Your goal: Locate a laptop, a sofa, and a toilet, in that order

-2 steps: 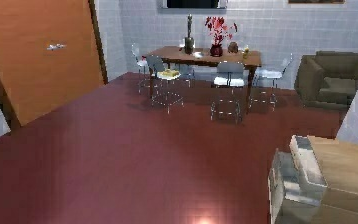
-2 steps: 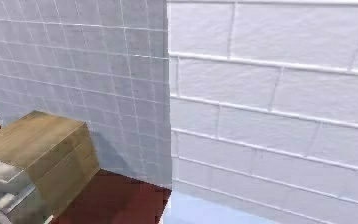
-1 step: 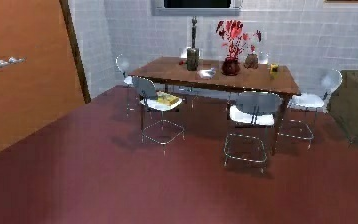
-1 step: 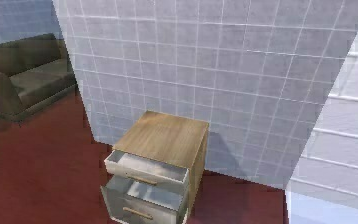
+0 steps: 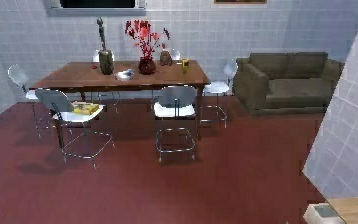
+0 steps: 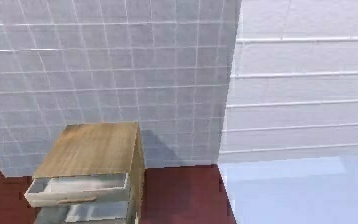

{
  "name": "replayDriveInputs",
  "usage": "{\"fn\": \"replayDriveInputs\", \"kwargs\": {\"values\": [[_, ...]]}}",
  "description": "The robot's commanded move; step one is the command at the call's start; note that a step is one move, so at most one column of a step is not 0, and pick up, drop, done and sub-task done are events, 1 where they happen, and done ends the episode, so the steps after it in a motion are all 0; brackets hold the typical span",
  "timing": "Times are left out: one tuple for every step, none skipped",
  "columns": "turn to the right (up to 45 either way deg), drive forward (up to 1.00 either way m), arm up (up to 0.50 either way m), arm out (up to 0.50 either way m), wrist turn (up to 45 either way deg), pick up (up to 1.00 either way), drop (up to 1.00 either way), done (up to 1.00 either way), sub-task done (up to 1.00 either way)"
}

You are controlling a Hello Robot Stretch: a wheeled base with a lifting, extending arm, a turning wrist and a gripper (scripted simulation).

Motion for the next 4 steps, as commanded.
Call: {"fn": "replayDriveInputs", "kwargs": {"values": [[0.0,0.9,0.0,0.0,0.0,0.0,0.0,0.0,0.0],[39.0,0.0,0.0,0.0,0.0,0.0,0.0,0.0,0.0],[0.0,0.6,0.0,0.0,0.0,0.0,0.0,0.0,0.0],[3.0,0.0,0.0,0.0,0.0,0.0,0.0,0.0,0.0]]}}
